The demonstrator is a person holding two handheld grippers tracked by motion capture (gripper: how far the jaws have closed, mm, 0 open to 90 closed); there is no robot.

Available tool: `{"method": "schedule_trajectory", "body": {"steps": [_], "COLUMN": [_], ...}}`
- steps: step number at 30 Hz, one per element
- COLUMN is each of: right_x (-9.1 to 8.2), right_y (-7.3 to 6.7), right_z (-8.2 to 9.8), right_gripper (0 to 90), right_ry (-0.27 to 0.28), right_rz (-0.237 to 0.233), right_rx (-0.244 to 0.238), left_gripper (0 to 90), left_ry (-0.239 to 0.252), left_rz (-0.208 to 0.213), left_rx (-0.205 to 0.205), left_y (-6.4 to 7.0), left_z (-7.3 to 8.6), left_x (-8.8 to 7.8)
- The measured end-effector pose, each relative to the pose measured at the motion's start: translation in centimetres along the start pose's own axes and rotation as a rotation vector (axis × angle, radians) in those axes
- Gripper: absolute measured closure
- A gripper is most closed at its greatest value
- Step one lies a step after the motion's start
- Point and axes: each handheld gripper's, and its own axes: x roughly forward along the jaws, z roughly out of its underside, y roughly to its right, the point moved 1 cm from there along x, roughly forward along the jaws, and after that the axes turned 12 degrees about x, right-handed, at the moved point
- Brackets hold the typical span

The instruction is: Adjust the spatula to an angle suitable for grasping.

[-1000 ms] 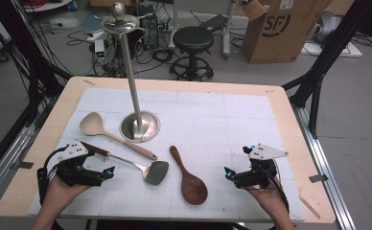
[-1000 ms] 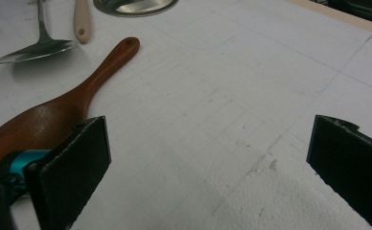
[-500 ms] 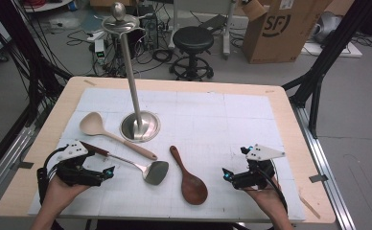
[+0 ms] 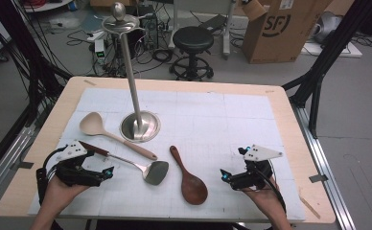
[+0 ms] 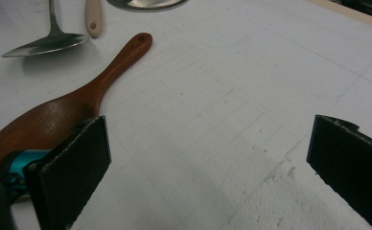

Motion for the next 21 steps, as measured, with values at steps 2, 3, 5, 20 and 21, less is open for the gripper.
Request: {"method": "schedule_trajectory", "body": {"steps": [2,3,5,20,21], "right_x": [0.1,0.2,0.4,3.1,3.4], "right_y": [-0.1,-0.2,-0.4,-2.8,-3.0], "right_z": [-0.1,-0.1,-0.2,-2.8,-3.0], "right_gripper": [0.1,0.1,0.2,0.2,0.2], "right_ry": [0.001,0.0,-0.003,-0.035,-0.039], "right_rz": [-0.003,-0.007,-0.016,-0.12,-0.129], "right_rx": [-0.005,-0.004,-0.004,-0.047,-0.054], "left_gripper": [1.8,1.8,1.8,1.8,1.8], "left_ry": [0.0,0.001,0.001,0.002,0.001], "left_rz": [-0.001,-0.001,-0.004,-0.007,-0.007], "left_rx": [-0.002,-0.003,-0.003,-0.004,-0.004], "left_y": [0.0,0.0,-0.1,-0.2,-0.2], "left_z": [0.0,0.1,0.1,0.3,0.3], "left_x": [0.0,0.0,-0.1,-0.2,-0.2]}}
